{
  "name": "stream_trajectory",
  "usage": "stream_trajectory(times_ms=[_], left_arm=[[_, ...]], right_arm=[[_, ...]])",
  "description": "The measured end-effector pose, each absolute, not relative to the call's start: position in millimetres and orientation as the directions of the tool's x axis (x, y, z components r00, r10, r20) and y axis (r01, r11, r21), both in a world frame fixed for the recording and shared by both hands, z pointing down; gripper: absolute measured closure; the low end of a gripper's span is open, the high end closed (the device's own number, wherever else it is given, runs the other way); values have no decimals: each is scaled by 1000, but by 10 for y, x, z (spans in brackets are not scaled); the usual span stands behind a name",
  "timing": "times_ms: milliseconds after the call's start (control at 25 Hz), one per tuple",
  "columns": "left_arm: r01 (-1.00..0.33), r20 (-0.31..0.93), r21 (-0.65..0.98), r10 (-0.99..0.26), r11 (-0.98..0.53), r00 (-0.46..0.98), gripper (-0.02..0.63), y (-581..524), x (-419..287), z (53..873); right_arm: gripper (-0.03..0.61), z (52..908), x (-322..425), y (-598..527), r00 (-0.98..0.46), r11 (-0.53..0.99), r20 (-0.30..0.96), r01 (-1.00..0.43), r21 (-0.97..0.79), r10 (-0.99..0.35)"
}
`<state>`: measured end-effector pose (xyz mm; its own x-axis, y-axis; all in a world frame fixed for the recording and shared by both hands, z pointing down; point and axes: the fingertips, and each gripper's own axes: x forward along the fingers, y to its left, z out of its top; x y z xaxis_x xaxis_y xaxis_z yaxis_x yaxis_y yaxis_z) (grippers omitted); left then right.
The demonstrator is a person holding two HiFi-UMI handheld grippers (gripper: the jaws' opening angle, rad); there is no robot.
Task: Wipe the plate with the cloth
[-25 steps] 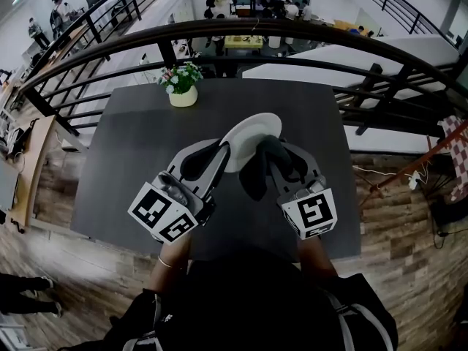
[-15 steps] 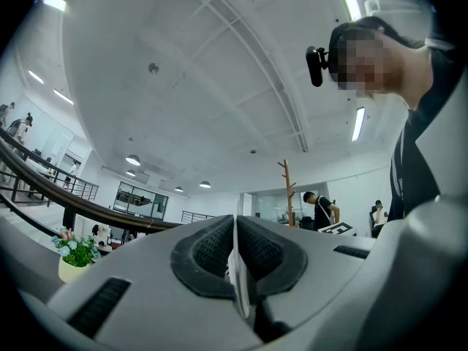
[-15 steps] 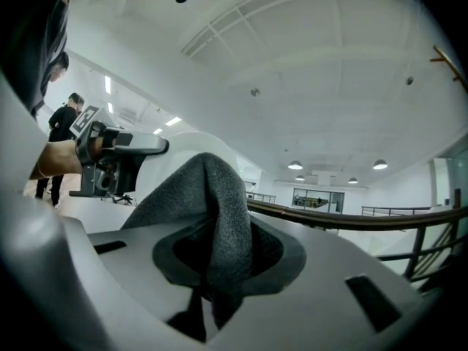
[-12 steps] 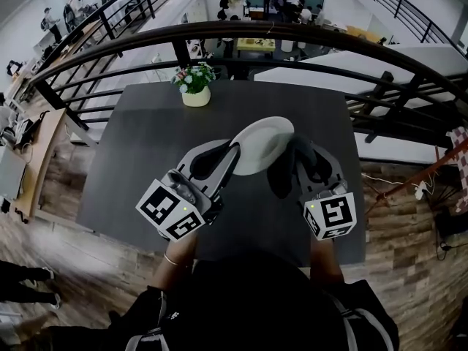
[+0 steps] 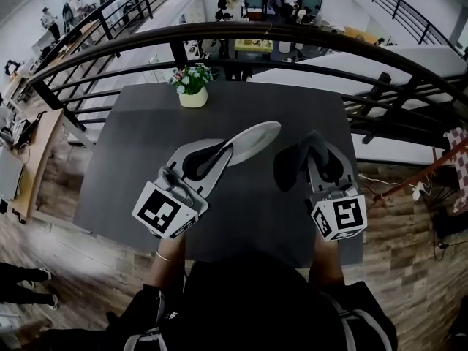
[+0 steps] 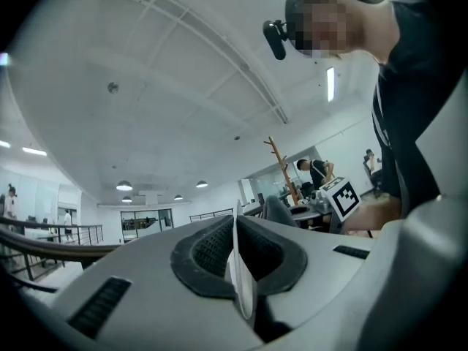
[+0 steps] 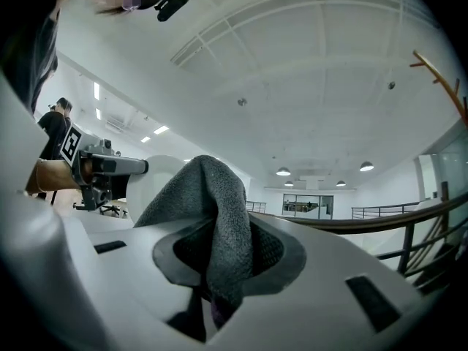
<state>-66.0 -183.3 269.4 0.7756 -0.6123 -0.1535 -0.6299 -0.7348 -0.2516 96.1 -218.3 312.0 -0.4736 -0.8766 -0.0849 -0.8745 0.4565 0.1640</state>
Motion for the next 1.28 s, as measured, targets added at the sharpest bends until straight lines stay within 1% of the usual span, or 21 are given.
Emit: stream_trajectory(times_ms=[80,160,400,600,960,1160,1280], left_arm=[[-630,-108,-304,-631,-715,768,598,-1818,-656,2703],[-600,-59,-390,-631,-699,774,598,-1766,-585,2743],[-419,3,-624,-538,-660,843,598,-1506,-284,2826],[-292,93,-783,-567,-550,819,598,-1441,-143,3006],[-151,167,-887,-607,-436,777,597,-1431,-69,3114],[-76,208,-913,-620,-400,757,597,-1413,-26,3184],[-34,229,-923,-620,-382,750,597,-1382,21,3228]], right_arm=[[499,3061,956,-2170,-479,460,-99,-873,165,-873],[499,3023,939,-2154,-486,466,-107,-869,166,-867],[499,2908,915,-2113,-499,477,-131,-863,166,-857],[499,2777,1008,-2076,-480,454,-160,-874,171,-863],[499,2371,1003,-1942,-494,452,-250,-867,209,-833],[499,2218,804,-1820,-554,501,-285,-831,241,-782],[499,2220,624,-1763,-603,535,-272,-794,289,-750]])
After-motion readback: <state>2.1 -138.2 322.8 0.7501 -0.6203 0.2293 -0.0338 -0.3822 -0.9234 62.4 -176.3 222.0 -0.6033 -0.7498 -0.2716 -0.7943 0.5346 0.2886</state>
